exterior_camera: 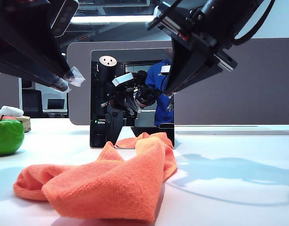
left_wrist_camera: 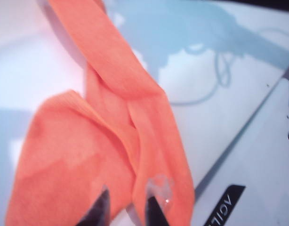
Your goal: Pick up the cloth from the table and use it to cover the mirror.
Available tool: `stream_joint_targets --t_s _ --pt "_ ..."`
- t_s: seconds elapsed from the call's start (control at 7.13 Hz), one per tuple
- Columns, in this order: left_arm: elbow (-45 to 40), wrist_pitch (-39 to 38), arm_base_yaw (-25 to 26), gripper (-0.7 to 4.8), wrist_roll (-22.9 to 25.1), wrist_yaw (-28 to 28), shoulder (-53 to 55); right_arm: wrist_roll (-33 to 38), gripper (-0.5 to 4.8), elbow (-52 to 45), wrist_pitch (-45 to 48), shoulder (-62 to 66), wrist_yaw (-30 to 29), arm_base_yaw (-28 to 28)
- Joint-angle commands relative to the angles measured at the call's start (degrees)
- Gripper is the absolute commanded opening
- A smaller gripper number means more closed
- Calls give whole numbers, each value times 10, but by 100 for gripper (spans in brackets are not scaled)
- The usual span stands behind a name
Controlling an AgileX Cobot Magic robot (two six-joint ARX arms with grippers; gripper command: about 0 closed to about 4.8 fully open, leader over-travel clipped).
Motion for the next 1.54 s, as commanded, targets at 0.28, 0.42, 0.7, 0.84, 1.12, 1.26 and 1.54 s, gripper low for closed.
stream_joint_targets --t_s 0.28,0.42,0.7,0.84,1.12,1.26,1.54 --pt "0 24 0 99 -14 -13 -1 104 263 2 98 98 -3 0" --pt "0 23 0 99 -14 -13 -1 120 266 3 126 125 1 0" --pt "0 23 0 99 -14 -13 -1 123 266 3 155 141 14 0" --pt "0 23 0 99 -14 -13 -1 123 266 3 166 146 24 0" --pt "0 23 0 99 -14 -13 -1 123 266 3 204 150 68 -1" --pt "0 19 0 99 -14 -12 -1 149 265 3 200 150 72 0" --pt "0 18 0 99 -14 -12 -1 164 265 2 184 165 58 1"
